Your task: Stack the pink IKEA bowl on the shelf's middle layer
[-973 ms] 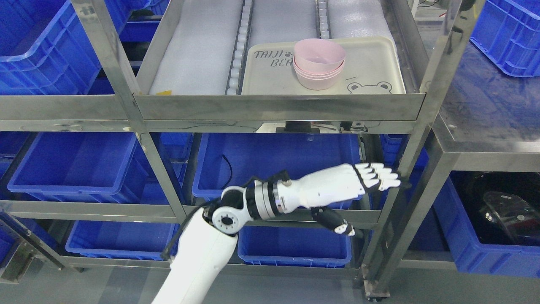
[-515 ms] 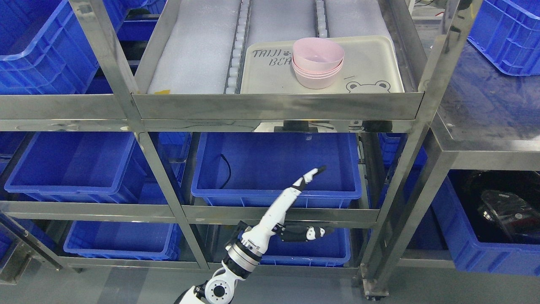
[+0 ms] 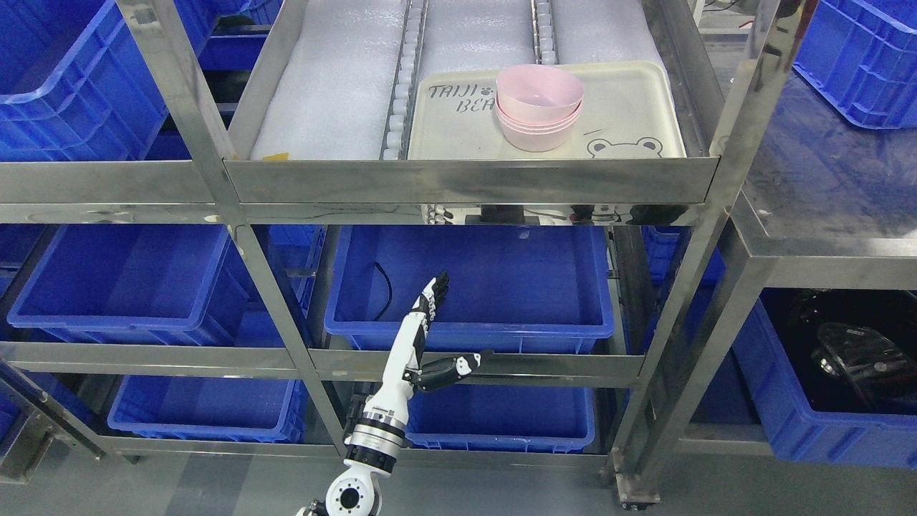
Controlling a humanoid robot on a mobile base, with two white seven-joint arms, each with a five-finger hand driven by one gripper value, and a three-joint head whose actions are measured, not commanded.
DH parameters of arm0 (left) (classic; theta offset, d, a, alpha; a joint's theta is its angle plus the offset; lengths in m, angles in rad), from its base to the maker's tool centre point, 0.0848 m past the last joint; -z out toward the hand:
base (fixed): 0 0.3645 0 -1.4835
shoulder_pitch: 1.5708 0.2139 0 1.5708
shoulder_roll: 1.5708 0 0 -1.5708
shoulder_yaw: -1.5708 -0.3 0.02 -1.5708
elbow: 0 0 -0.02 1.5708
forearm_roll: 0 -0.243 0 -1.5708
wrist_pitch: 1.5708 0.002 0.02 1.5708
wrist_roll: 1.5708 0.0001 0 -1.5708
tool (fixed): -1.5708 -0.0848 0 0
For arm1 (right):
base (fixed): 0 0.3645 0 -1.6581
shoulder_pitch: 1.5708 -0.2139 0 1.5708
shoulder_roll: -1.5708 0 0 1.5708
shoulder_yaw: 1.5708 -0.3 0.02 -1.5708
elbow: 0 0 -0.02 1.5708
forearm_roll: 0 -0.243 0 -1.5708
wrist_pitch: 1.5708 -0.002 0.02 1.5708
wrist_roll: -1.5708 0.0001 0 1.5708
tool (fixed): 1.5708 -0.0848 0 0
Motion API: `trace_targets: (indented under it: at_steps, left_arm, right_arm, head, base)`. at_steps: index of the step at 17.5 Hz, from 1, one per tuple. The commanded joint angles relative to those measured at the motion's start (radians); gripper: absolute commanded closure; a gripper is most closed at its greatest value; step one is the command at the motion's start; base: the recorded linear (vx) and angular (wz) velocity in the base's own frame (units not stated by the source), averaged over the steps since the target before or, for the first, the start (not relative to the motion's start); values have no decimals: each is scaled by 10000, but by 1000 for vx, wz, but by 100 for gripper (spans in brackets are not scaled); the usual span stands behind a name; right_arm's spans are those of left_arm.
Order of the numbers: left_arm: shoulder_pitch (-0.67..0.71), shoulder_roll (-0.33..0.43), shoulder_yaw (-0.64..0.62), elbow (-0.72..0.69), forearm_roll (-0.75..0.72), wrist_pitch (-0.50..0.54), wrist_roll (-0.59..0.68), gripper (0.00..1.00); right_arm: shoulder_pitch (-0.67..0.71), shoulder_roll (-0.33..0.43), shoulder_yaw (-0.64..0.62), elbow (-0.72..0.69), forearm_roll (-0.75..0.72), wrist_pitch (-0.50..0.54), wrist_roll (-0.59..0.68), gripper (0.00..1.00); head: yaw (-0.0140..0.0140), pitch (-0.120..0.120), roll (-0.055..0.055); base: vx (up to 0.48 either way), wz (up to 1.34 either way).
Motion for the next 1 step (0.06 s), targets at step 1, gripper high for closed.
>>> trace_targets:
  at_steps: [1]
  left_arm:
    - [83,175,707,-46,330,87,3,0]
  right_arm:
    - [46,-175,0,-175,0,-4,-1,0]
  head:
    - [0,0,0]
  base:
    - [0,0]
